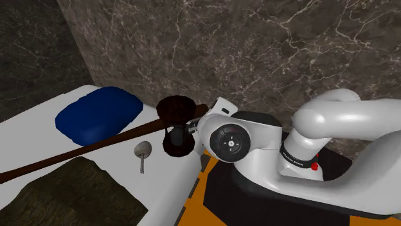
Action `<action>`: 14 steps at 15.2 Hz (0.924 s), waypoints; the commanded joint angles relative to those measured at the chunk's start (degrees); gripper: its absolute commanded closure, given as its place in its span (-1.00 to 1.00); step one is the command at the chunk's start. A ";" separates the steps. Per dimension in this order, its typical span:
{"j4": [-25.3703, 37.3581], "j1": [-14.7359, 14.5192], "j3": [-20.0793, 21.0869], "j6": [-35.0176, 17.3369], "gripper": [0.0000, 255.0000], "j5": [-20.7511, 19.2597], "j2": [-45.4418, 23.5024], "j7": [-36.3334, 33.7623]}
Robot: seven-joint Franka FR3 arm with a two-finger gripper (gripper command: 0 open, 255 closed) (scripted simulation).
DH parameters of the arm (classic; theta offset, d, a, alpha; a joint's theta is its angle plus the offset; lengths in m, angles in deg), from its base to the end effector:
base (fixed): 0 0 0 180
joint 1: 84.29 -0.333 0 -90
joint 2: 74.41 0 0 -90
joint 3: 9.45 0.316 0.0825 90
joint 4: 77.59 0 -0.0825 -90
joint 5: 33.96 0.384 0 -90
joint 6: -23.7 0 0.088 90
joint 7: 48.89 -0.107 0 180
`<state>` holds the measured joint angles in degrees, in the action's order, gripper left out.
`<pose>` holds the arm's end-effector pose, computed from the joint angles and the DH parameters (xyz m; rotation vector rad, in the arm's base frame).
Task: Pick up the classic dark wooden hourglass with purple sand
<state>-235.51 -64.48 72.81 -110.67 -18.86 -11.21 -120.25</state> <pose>0.2520 0.2697 0.3067 2.3901 -0.7229 1.0561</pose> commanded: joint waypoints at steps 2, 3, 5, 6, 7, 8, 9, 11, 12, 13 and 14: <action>5.83 9.61 10.55 -1.12 -1.00 0.81 2.44 -8.17; 8.13 12.78 13.47 -1.08 -1.00 1.05 3.87 -10.48; 13.10 18.74 18.38 -0.40 -1.00 1.52 7.36 -14.79; 15.75 21.54 20.39 0.22 -1.00 1.69 9.32 -16.86; 18.50 24.22 22.12 1.00 -1.00 1.86 11.41 -18.84; 21.05 26.55 23.44 1.84 -1.00 1.96 13.33 -20.60; 21.25 26.84 24.10 1.61 -1.00 2.27 13.56 -20.93; 21.67 27.46 25.42 1.14 -1.00 2.80 14.00 -21.64; 21.89 27.77 26.08 0.92 -1.00 3.06 14.22 -22.01; 22.13 28.09 26.73 0.70 -1.00 3.32 14.46 -22.36; 22.38 28.40 27.37 0.48 -1.00 3.57 14.70 -22.72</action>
<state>-213.33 -36.48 99.49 -109.86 -15.57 3.21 -142.61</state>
